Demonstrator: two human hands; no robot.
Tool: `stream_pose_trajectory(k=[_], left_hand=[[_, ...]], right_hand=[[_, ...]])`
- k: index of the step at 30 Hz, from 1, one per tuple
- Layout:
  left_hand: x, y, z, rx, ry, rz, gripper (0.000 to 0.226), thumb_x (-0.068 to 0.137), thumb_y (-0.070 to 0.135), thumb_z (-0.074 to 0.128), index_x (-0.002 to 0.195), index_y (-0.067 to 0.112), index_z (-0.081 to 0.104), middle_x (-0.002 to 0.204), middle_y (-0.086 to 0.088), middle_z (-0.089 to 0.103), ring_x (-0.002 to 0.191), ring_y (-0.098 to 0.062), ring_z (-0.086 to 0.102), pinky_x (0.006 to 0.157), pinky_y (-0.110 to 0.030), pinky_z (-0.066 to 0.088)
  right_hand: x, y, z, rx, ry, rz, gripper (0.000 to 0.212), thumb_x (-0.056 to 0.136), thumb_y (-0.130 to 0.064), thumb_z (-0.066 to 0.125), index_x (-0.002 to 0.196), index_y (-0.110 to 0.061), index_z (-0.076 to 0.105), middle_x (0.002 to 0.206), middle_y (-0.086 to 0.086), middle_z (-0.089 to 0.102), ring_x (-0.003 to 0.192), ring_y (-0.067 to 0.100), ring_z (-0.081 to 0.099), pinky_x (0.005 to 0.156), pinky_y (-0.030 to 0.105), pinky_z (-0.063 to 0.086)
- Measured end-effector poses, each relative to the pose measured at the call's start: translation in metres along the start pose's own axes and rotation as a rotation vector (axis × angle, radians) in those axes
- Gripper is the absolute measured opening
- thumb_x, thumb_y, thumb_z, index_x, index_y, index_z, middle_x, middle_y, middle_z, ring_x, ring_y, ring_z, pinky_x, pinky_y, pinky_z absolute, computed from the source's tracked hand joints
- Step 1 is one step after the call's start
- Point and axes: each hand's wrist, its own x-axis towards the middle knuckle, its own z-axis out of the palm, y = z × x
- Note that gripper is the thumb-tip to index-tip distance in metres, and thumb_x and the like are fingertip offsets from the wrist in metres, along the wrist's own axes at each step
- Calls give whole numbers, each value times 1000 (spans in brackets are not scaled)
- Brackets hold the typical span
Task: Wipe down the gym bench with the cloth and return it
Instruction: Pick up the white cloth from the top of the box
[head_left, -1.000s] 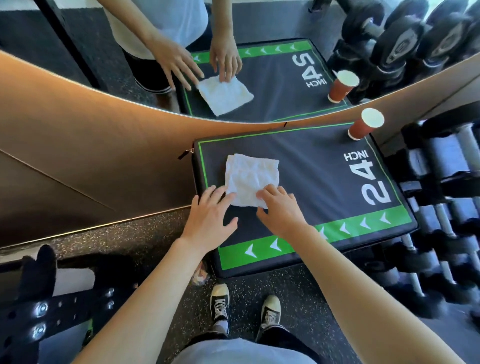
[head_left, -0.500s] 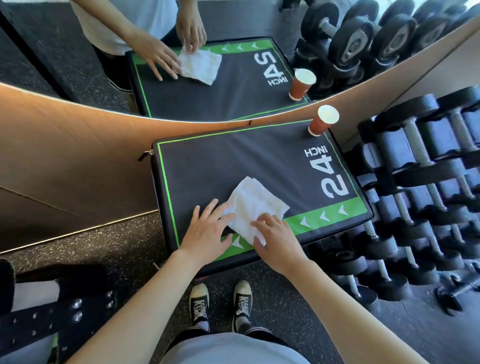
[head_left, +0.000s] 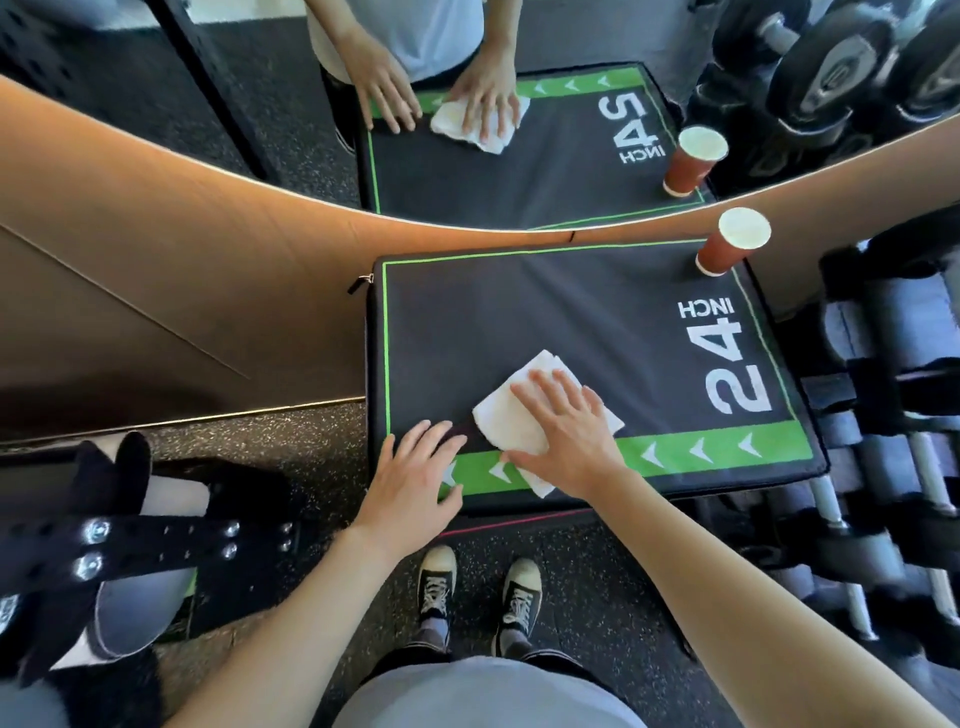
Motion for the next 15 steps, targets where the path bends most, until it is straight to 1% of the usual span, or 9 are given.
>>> stream_pose_trajectory(k=[2,4,5,7,10,13,15], left_hand=[[-5,3,1,-7,7,-14,62,97,38,59,156,27,44,166,4,35,156,-22,24,126,-58,23],[-10,5,0,-3,18,-20,61,97,38,59,155,26,46,165,3,37,156,-23,26,126,-57,24],[-12,6,-1,3,28,-19,60,97,39,59,154,25,47,164,3,38,155,-23,28,125,-56,24],[-15,9,-3,14,49,-19,58,97,39,60,153,25,49,162,2,40,154,-23,30,125,-55,24],[-18,14,-9,20,54,-18,57,98,38,60,152,25,49,162,3,40,154,-23,29,125,-54,24],[-14,21,-17,25,51,-1,57,99,39,59,153,26,48,163,4,39,155,-22,26,126,-53,23],[-9,29,-23,17,57,18,56,99,39,60,153,27,49,163,5,38,156,-21,25,126,-56,24]], right_hand=[[-6,-3,6,16,78,13,83,85,-80,49,155,-37,34,163,-1,31,149,31,26,113,53,31],[-11,-6,14,7,180,11,67,90,-74,47,145,-34,48,151,1,44,135,33,40,99,51,42],[-12,-7,17,0,220,11,61,93,-71,46,139,-32,53,144,1,49,127,34,45,92,48,45],[-16,-7,20,-1,274,14,52,97,-66,47,130,-28,59,132,3,54,112,33,48,82,45,47],[-19,-7,20,2,300,10,42,99,-57,56,117,-20,61,114,5,57,96,32,48,69,44,51],[-23,-5,13,19,303,45,39,99,-53,56,109,-16,63,99,3,57,88,29,50,58,41,51],[-29,-2,5,59,325,91,39,100,-53,53,105,-16,64,93,0,58,83,27,53,57,37,46]])
